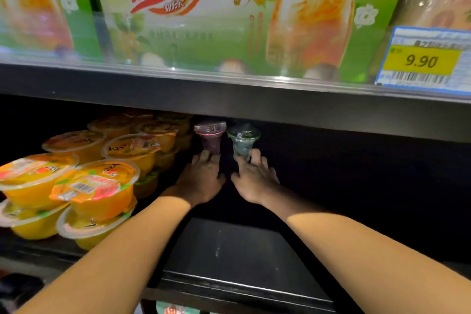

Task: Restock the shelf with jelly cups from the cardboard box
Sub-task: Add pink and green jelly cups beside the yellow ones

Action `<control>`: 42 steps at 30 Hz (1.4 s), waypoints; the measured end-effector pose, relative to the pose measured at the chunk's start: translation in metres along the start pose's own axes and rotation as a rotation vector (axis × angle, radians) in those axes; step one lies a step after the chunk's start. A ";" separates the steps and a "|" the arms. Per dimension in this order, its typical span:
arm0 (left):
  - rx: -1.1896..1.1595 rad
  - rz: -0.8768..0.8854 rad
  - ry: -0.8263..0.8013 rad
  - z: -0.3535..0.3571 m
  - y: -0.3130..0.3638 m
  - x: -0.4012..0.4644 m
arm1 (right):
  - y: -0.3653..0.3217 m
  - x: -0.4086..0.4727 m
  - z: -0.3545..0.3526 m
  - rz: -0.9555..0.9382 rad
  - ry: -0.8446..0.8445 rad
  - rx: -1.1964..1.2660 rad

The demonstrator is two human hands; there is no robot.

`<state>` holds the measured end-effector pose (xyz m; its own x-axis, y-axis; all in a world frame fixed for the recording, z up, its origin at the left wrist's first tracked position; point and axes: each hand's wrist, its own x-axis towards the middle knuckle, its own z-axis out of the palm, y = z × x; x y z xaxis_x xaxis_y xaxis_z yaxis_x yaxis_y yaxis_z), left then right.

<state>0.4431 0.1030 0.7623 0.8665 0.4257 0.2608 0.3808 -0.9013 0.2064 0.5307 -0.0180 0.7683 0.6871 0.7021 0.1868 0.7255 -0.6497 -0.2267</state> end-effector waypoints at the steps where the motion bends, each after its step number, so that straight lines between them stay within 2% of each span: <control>1: 0.002 0.001 0.005 -0.003 0.001 -0.005 | 0.000 -0.004 -0.002 -0.005 0.006 0.007; 6: 0.011 -0.004 -0.010 -0.017 0.010 -0.035 | -0.004 -0.033 -0.012 -0.018 0.029 0.021; 11: -0.007 -0.002 -0.062 -0.035 0.023 -0.078 | -0.017 -0.079 -0.021 0.092 0.047 0.004; 15: -0.030 0.106 -0.043 -0.049 0.022 -0.124 | -0.036 -0.128 -0.035 0.132 0.062 -0.027; 23: -0.277 0.417 0.023 -0.079 -0.015 -0.228 | -0.117 -0.247 -0.037 0.188 0.267 -0.085; 30: -0.328 0.532 0.021 -0.096 -0.069 -0.294 | -0.181 -0.312 -0.010 0.193 0.318 -0.030; 35: -0.321 0.538 -0.014 -0.071 -0.099 -0.326 | -0.192 -0.346 0.031 0.198 0.280 0.009; 42: -0.306 0.463 -0.242 0.020 -0.117 -0.374 | -0.164 -0.395 0.129 0.239 0.124 0.109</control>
<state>0.0806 0.0480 0.6221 0.9825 -0.0677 0.1738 -0.1324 -0.9094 0.3942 0.1352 -0.1509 0.6082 0.8423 0.4875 0.2298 0.5388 -0.7526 -0.3785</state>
